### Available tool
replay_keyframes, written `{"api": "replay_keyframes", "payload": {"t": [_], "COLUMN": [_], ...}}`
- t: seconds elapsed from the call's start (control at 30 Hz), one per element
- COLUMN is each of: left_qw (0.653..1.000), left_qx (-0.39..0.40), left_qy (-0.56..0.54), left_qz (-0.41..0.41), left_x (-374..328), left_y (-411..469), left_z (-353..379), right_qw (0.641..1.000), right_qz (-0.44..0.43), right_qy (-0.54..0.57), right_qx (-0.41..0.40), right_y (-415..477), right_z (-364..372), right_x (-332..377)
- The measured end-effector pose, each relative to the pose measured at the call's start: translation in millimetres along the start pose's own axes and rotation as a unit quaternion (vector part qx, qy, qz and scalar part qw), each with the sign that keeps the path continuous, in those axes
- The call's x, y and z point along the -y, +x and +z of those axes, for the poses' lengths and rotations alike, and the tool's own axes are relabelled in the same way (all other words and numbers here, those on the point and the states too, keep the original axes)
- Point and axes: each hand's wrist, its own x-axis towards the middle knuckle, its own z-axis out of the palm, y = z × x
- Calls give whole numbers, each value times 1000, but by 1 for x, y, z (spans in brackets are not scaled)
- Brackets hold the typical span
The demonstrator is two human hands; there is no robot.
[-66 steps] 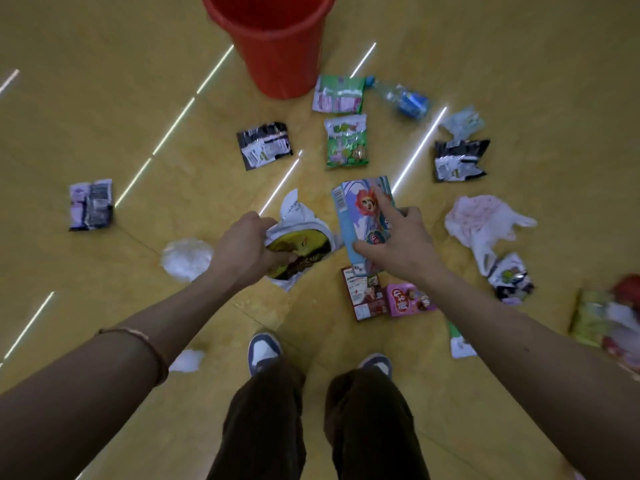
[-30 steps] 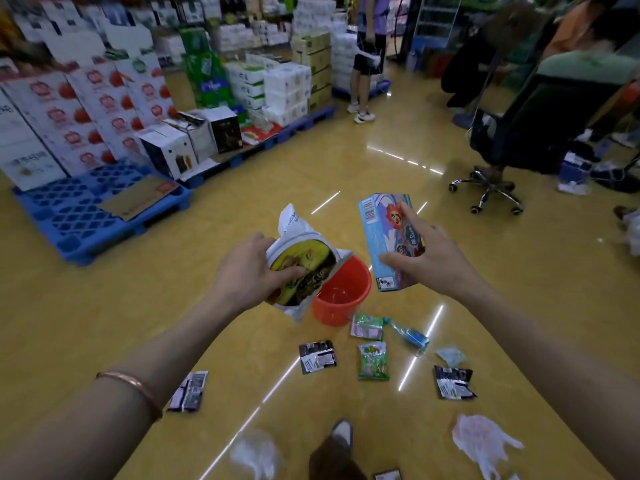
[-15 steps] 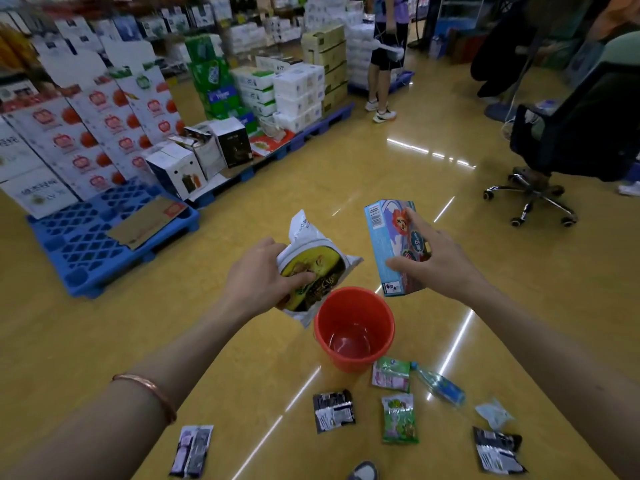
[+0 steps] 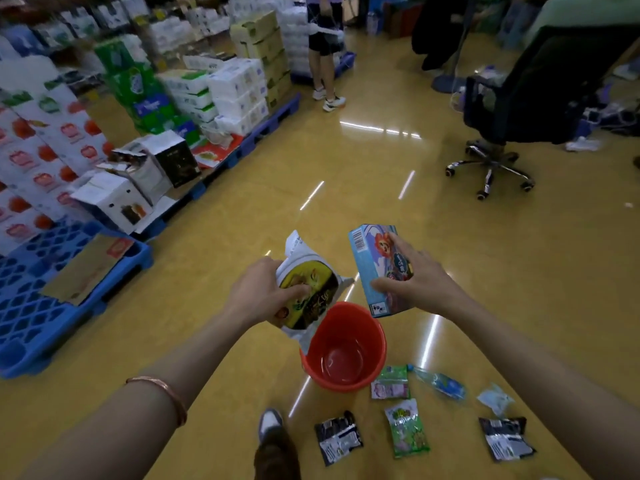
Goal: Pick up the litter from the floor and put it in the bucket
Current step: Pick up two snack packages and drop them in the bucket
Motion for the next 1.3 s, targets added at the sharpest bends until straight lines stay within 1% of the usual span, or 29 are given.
{"api": "replay_keyframes", "payload": {"t": [0.17,0.33,0.47,0.57,0.7,0.8,0.97,1.13,1.3], "left_qw": [997,987,977,970,961,960,963,954,937], "left_qx": [78,133,176,211,253,260,248,286,321], "left_qy": [-5,-3,52,78,92,87,77,57,107], "left_qz": [24,86,104,93,63,65,66,65,86], "left_x": [27,59,83,103,137,165,202,237,271], "left_y": [75,151,199,221,237,246,262,268,270], "left_z": [23,36,56,87,151,205,289,376,456], "right_qw": [995,980,962,952,933,929,937,944,932], "right_qz": [88,179,235,275,343,356,331,318,356], "right_qy": [-5,31,74,81,81,91,102,85,71], "right_qx": [-42,-85,-116,-106,-72,-52,-36,-21,5], "right_y": [22,65,91,94,100,111,148,186,215], "right_z": [22,60,95,126,173,205,256,322,386], "right_x": [-26,-31,-34,-53,-106,-149,-218,-290,-353]}}
